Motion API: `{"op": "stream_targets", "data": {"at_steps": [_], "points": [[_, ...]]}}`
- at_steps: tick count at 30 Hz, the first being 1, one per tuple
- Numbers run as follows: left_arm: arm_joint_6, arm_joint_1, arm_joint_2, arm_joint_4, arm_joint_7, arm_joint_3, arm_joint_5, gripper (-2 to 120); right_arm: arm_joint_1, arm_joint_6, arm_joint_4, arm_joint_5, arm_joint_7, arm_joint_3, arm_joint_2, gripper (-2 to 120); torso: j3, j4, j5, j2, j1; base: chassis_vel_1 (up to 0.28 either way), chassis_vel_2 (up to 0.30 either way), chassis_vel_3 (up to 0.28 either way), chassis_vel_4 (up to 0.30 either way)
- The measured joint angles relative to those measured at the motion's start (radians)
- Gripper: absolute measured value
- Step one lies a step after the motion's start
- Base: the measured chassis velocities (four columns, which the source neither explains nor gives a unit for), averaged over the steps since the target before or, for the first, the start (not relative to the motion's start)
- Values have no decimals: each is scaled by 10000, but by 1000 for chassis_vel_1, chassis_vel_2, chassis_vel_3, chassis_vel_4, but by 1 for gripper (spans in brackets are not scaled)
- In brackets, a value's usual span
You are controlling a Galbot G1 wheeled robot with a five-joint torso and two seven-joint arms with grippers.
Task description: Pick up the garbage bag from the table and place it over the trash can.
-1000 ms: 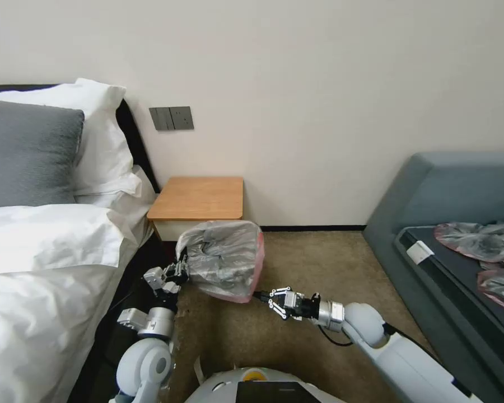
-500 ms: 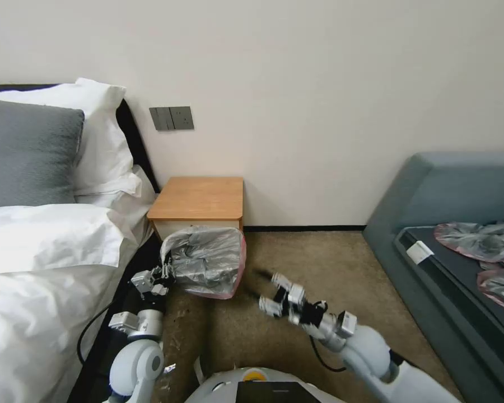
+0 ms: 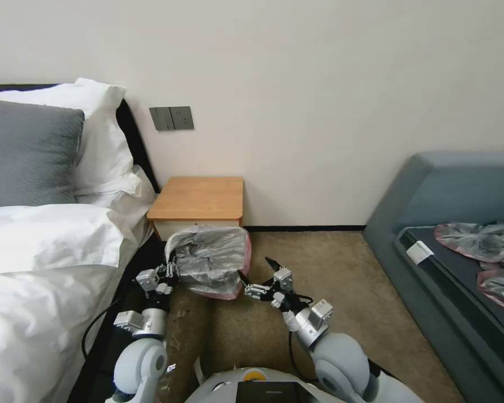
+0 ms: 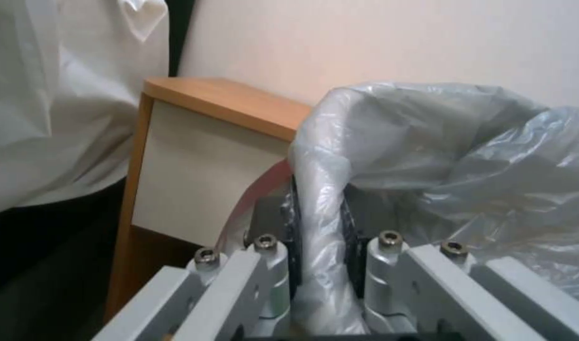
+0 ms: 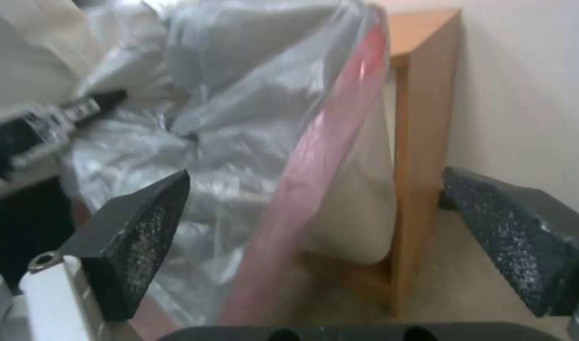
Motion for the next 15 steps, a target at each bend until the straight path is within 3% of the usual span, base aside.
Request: {"op": "stream_targets", "data": {"at_steps": [7,10,15], "points": [[-2,12,-24,7,1,107,56,9,115,-421,-361,-547,412,-240,205,93,0,2,0,0,0,0,0,0,0],[-2,27,-55,-3,8,176,94,9,136,-570,-471,-743,509,-281,240,78,0,1,1,0,0,0,0,0,0],[-2,31,-59,-22,9,179,101,9,137,-587,-518,-804,515,-298,272,64,0,1,1,0,0,0,0,0,0]]}}
